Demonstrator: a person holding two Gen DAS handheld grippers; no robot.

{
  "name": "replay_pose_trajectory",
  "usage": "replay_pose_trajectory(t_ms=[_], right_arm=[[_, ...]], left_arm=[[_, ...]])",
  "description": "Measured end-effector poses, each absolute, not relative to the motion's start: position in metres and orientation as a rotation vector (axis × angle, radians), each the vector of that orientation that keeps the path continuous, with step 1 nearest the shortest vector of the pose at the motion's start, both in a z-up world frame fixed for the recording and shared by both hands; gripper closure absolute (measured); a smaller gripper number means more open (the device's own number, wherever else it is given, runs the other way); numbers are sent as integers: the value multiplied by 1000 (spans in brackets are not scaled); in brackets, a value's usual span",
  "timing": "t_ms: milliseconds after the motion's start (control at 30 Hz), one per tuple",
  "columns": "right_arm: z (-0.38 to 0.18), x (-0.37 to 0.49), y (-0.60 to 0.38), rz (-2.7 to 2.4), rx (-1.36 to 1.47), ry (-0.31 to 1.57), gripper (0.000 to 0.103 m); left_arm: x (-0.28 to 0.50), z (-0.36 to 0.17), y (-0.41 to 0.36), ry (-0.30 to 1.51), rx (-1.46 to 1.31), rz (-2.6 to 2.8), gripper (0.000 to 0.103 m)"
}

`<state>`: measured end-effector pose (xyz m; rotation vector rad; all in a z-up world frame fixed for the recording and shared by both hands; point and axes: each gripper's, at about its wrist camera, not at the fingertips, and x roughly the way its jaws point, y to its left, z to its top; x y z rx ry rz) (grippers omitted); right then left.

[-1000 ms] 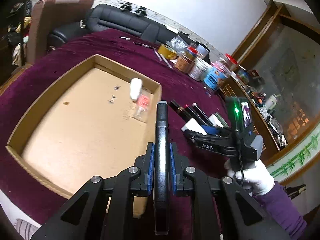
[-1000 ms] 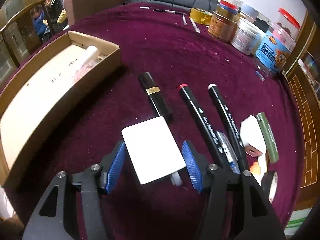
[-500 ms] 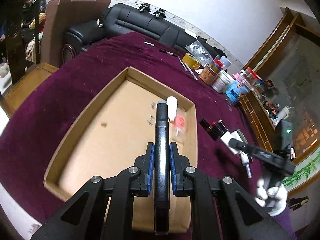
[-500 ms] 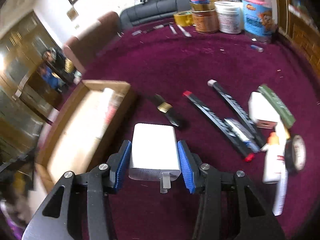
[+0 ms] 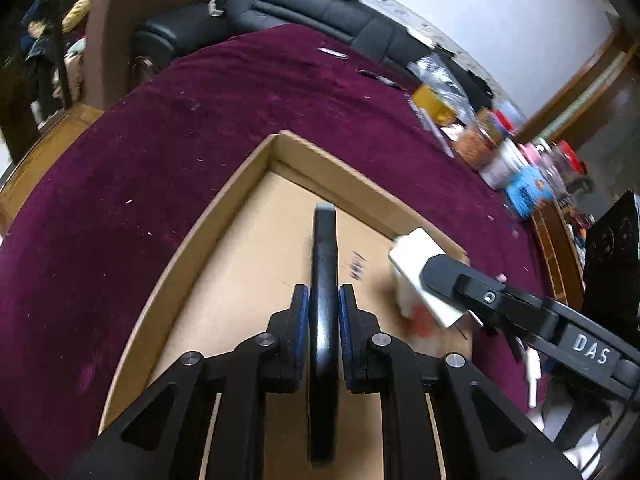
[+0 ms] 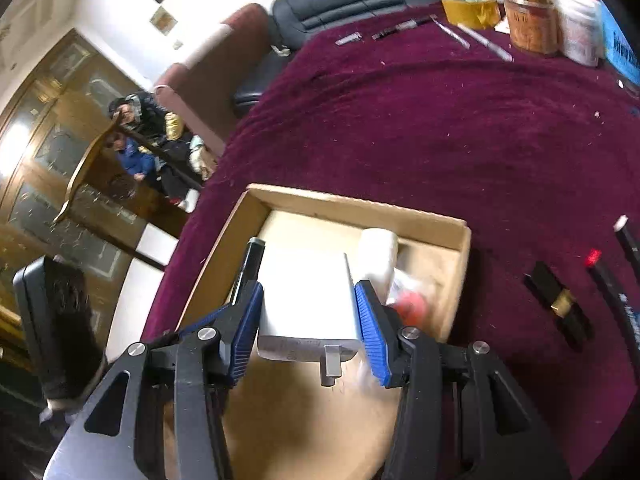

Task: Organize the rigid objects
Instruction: 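Place the black marker and white charger into the tray with both grippers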

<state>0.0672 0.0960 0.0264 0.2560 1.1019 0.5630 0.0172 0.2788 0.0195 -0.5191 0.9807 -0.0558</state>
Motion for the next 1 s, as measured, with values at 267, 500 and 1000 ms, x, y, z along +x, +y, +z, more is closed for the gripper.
replay_pose_trajectory(t_ms=[267,500,1000], right_arm=[[28,63,99,542,243,1051,56],[56,27,57,541,213,932,53],[54,-52,-89,339,216,809,51]], left_arm=[[12,5,288,948,-588,-54,55],[3,7,276,940,-550,-4,47],[-37,76,210,786,-311,64,34]])
